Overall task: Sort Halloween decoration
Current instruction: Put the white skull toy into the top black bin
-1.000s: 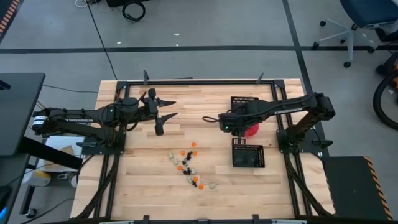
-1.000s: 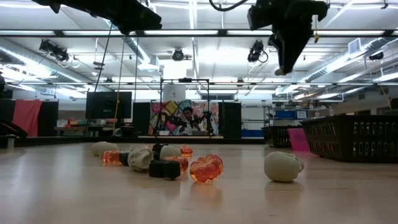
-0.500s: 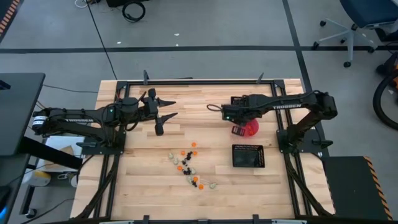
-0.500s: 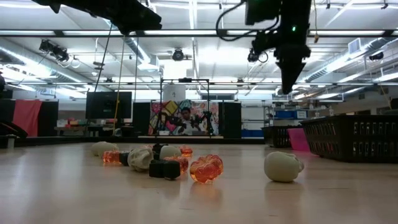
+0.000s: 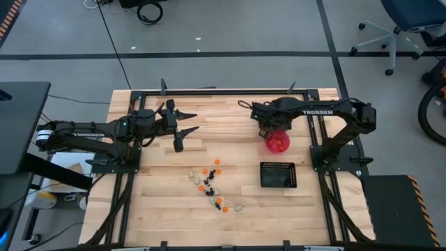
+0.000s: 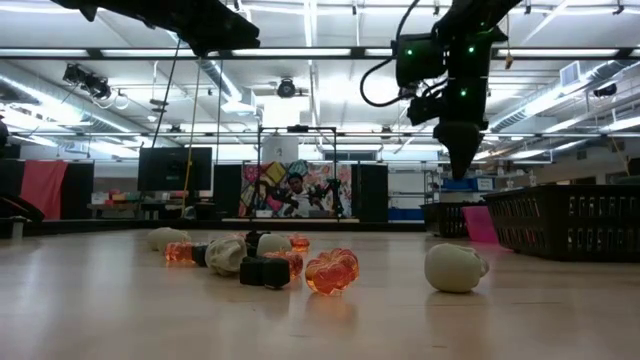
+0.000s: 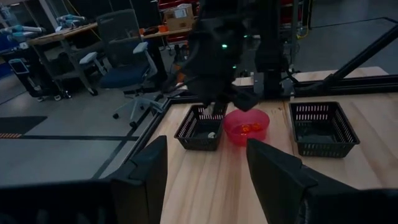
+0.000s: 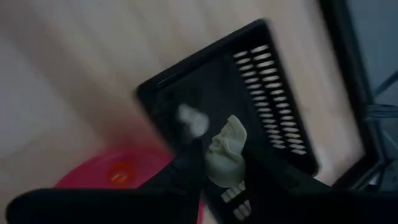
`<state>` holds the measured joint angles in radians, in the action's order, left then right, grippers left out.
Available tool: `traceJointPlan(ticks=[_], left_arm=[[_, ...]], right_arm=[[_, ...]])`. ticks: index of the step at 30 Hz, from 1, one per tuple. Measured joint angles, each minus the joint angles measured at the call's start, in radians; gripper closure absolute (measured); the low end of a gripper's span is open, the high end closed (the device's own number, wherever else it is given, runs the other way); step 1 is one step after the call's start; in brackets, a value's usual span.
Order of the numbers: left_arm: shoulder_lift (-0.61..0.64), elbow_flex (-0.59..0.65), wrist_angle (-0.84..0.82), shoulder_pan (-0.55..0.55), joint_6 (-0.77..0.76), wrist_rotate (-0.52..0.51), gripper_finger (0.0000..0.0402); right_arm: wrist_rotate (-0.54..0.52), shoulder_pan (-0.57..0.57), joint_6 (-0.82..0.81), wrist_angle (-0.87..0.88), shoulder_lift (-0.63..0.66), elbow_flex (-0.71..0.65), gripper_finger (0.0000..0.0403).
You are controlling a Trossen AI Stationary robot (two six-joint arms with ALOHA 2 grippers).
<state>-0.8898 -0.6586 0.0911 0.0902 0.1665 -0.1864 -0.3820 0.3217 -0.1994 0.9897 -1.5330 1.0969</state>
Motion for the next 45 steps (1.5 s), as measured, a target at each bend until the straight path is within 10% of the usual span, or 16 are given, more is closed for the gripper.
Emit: traceJointPlan(ticks=[17,45], left_arm=[[-0.002,0.000,0.000,0.000,0.000,0.000,0.0209],[-0.068,-0.001,0.020,0.000,0.030,0.000,0.0209]], right_arm=[[0.062,0.200,0.100,-0.094,0.000,0.000,0.0298],[0.090,0.213,0.114,-0.095,-0.001,0.000,0.0297]])
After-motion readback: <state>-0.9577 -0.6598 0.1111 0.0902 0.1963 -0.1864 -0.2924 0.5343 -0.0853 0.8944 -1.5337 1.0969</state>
